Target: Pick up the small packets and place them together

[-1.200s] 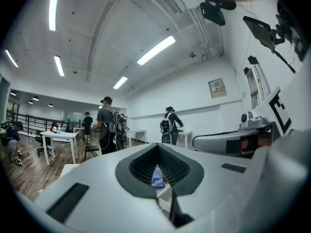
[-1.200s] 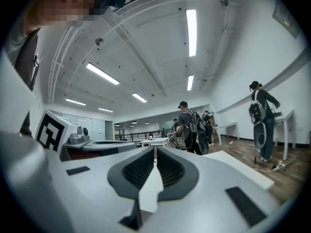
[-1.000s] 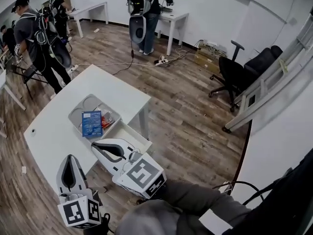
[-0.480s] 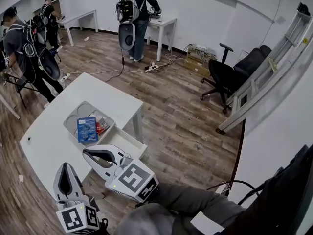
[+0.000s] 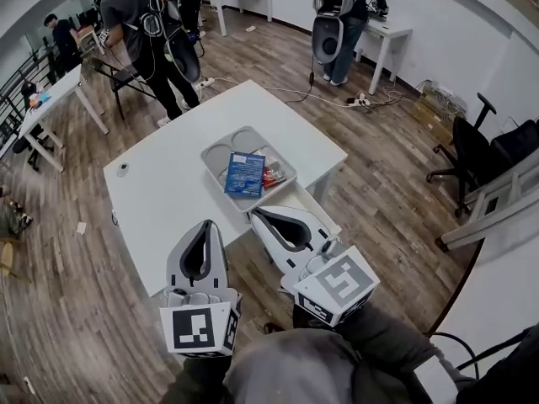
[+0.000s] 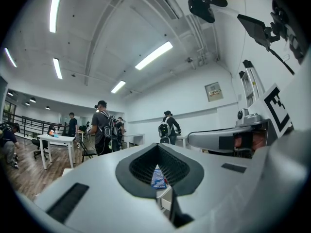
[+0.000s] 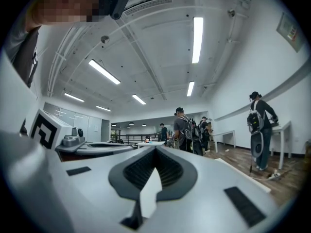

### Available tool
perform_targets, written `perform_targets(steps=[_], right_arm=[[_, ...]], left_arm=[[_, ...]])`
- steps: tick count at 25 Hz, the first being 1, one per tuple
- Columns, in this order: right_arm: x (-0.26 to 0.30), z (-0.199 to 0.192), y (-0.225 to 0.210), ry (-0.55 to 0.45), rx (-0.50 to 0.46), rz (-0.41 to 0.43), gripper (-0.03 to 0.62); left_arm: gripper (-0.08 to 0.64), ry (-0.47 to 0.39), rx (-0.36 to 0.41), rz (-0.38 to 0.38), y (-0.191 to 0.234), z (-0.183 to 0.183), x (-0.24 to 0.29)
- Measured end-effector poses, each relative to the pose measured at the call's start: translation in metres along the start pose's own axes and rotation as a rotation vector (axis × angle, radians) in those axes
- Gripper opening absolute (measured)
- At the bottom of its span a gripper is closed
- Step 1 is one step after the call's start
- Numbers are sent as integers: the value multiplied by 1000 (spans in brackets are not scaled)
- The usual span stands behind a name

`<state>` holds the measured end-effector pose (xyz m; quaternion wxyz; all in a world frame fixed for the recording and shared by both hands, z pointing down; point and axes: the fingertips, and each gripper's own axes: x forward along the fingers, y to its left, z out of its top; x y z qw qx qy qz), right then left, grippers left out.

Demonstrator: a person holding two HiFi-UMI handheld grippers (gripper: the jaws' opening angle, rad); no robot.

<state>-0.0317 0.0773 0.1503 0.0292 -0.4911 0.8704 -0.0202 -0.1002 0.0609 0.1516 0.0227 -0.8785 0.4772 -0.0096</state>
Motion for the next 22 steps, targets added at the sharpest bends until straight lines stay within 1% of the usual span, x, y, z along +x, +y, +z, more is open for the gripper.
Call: perform_targets(steps=[4,7,9,15,22], right_arm=[[-4,7,8,-5,-7,-2,3],[10,5,26,-21,35,37,3],[12,0,26,-17,39,43,3],[-1,-5,11,-10,10,14,3],[-4,-5,25,-20,-3,13,3]], left_arm=[[0,-2,-3,0,0,9,-8],[0,18,9,45,20,10,-25],[0,27,4,53,22,3,-24],[0,9,-12,-33,-2,-13,-8],[0,-3,-15,-40,0,-16,-22]])
